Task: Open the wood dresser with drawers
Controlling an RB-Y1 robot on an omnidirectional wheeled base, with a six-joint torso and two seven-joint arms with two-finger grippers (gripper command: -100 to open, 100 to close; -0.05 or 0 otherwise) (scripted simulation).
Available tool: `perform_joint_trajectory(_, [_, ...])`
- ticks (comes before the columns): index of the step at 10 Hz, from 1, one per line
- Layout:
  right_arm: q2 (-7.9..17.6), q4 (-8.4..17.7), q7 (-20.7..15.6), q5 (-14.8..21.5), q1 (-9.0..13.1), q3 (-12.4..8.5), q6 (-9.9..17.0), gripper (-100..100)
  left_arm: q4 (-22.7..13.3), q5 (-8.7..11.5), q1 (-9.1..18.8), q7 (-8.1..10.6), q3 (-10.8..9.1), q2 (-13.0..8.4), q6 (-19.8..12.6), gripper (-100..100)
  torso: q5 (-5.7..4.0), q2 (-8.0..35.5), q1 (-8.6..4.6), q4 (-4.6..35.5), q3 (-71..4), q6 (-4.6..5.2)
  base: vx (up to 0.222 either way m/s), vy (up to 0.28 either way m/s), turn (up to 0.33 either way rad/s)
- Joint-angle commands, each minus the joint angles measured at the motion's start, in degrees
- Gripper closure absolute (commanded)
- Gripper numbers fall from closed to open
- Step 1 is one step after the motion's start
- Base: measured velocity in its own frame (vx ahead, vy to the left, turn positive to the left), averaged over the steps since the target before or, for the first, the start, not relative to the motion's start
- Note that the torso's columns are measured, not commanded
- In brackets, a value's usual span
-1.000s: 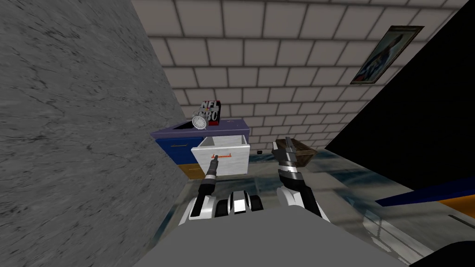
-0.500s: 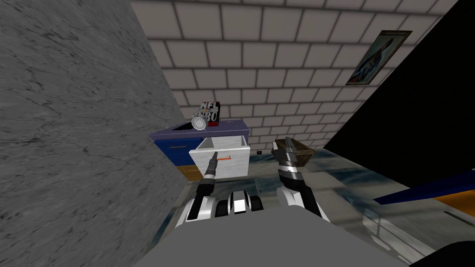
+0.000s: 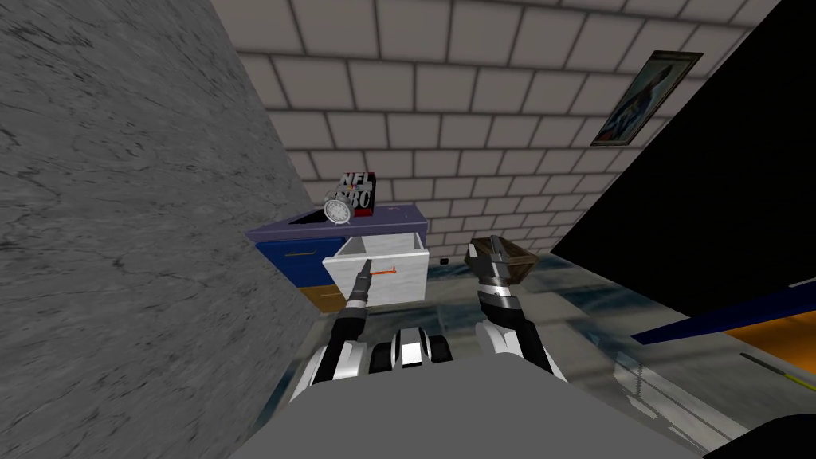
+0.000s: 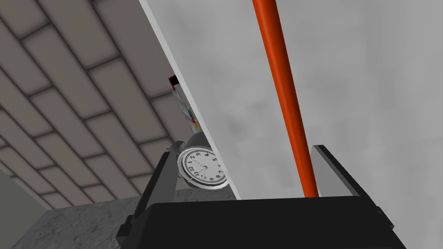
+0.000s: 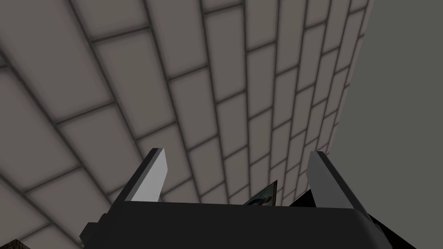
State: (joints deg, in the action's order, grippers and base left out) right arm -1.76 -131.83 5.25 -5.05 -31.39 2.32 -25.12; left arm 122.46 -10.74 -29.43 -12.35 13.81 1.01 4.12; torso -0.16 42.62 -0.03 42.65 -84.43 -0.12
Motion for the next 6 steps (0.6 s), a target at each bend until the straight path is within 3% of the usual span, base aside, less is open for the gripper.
perform_joint_trajectory(1, [0.0, 0.0, 0.0, 0.0, 0.0, 0.0, 0.0, 0, 0.1, 0.0, -0.1, 0.03, 0.03, 0.0, -0.4, 0, 0.06, 0.0, -0.01, -0.1, 0.0, 0.04, 0.006, -0.001, -0.002])
perform_joint_trajectory(6, [0.0, 0.0, 0.0, 0.0, 0.0, 0.0, 0.0, 0, -0.2, 0.0, -0.2, 0.06, 0.04, -0.1, -0.6, 0, 0.14, -0.3, 0.01, -0.3, -0.1, 0.11, 0.0, 0.0, 0.0])
